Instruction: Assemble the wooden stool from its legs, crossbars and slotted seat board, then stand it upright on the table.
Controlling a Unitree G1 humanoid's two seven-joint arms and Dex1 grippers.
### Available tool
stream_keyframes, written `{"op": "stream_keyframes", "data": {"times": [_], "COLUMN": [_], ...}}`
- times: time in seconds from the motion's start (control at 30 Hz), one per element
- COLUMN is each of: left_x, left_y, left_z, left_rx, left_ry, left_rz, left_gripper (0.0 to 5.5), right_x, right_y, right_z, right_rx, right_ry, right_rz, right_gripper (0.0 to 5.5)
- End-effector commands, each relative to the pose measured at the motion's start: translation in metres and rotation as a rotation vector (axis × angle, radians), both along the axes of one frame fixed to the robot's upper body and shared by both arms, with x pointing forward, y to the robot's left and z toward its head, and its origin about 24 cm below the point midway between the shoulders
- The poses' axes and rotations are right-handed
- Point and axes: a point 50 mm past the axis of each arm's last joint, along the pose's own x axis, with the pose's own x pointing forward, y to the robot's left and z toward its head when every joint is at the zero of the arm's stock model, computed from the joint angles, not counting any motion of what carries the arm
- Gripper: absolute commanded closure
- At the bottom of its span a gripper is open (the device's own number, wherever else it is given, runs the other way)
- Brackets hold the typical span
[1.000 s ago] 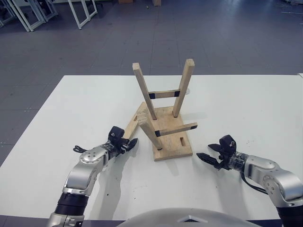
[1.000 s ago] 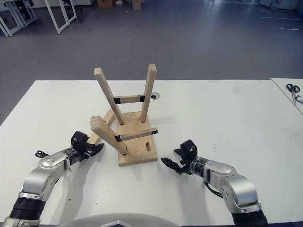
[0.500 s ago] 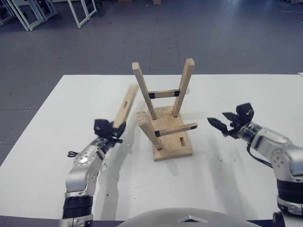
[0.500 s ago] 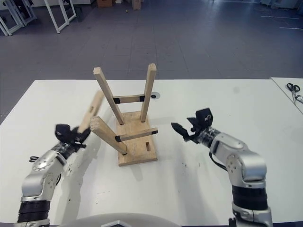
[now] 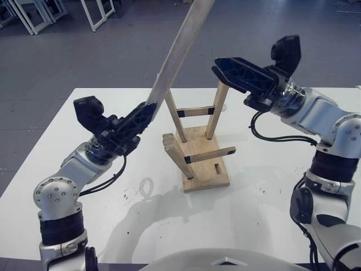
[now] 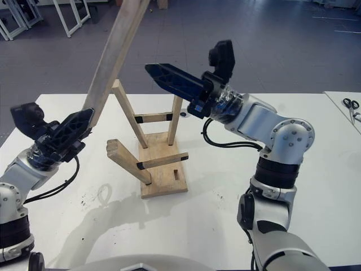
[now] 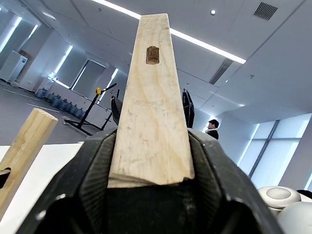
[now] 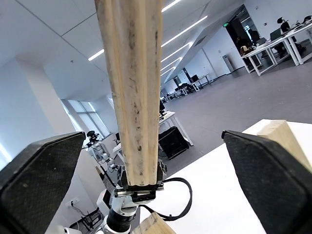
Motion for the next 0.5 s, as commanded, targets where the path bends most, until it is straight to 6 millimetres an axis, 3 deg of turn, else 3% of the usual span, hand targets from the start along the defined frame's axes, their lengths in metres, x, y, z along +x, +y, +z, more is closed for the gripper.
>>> {"op": "stream_keyframes", "data": {"times": [0.03,0.17,0.5], "left_x": [0.003,0.004,0.004], "left_y": [-0.006,-0.009,-0.012], "left_z": [0.0,-0.003,-0.004], "left_rx": [0.042,0.066,0.097], "left_ry": [-0.01,-0.007,-0.016], "left_rz": [-0.052,-0.076,-0.11], "left_gripper": [3.44,3.44,3.44], "right_x": [-0.002,0.001,0.01], "right_y": [0.011,0.017,0.015], "right_z": [0.012,0.015,0.002], "right_rx": [0.016,0.05,0.013], "right_ry": [-0.031,-0.014,0.056], "right_rz": [0.041,0.063,0.058], "right_gripper": [0.34,0.63,2.62]}}
